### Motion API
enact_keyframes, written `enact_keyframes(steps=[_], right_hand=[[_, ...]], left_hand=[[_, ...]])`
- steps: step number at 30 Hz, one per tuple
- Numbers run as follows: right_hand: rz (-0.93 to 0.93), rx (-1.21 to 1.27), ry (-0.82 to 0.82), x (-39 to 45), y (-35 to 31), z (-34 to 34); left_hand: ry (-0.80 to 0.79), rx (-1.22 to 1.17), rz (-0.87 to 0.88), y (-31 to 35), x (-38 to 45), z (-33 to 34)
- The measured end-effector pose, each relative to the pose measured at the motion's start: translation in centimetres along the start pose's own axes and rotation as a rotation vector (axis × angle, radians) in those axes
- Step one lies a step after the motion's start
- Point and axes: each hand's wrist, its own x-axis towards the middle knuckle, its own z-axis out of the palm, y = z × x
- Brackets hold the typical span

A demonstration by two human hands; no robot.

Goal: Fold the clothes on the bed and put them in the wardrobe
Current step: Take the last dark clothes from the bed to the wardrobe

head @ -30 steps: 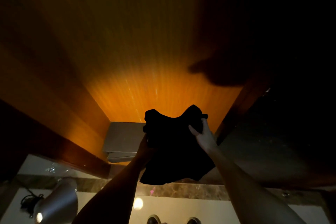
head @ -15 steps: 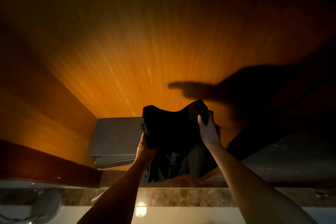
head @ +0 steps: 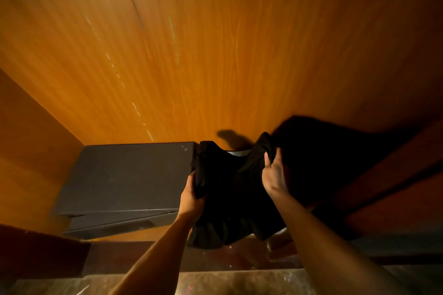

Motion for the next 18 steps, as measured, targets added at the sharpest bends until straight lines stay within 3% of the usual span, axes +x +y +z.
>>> enact_keyframes(steps=[7, 15, 18], right_hand=[[-0.074, -0.126, 0.201, 5.2, 7.1, 3.9], [0.092, -0.045, 0.334, 8.5, 11.9, 5.8], [0.068, -0.172, 0.313, 8.5, 12.6, 5.9]], left_hand=[[0.102, 0.076, 0.107, -5.6, 5.0, 4.8], [0.115, 0.485, 0.043, -7.2, 7.3, 8.7], [0.256, 0.752, 0.228, -7.4, 7.7, 8.6]])
